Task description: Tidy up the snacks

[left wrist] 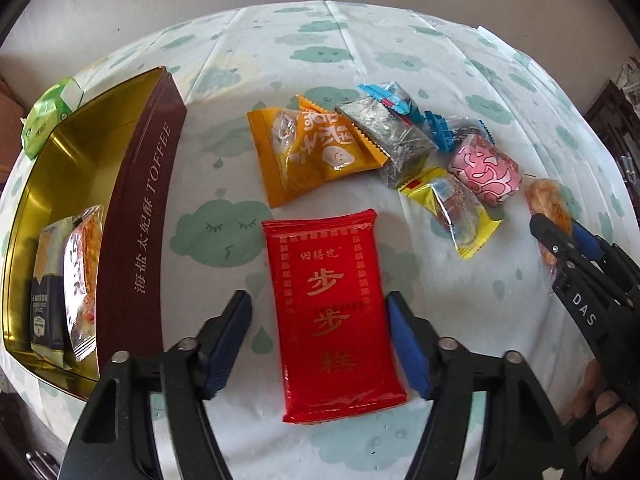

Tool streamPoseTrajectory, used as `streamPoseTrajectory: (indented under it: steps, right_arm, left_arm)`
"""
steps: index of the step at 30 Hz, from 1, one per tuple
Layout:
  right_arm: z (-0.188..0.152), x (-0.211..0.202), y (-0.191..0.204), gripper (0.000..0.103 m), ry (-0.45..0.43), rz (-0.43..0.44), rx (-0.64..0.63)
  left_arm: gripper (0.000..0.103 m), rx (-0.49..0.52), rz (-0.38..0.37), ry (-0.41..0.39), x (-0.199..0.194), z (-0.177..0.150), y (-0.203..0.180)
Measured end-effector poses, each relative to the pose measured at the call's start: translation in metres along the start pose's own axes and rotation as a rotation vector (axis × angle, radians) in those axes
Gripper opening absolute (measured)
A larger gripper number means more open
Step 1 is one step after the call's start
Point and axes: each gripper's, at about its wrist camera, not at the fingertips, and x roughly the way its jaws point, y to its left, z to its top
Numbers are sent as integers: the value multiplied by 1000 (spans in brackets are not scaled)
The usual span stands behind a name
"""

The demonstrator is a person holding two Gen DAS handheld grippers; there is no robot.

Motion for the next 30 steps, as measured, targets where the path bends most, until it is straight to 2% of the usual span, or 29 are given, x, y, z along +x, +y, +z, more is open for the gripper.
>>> streamPoseTrajectory:
  steps: [1,7,14,22,25,30]
  right_arm:
    - [0,0,0,38,-1,-1,0]
    - [-1,0,0,38,-3,-1,0]
    - [-1,0,0,38,-7,-3,0]
    - [-1,0,0,39,-7,-4,1]
    - [-1,0,0,39,-7,-6,0]
    - [-1,0,0,39,-8,-7,0]
  left_arm:
    - [49,4,-2,-3,-1,0,0]
    - [41,3,-17,-12,-5,-1,3]
    - [41,13,-15,-9,-10,-4,5]
    - [41,37,-38,-75,-45,4,12]
    - [41,32,-18,-122,-63,13,26]
    - [41,-16,63,-169,-79,26,71]
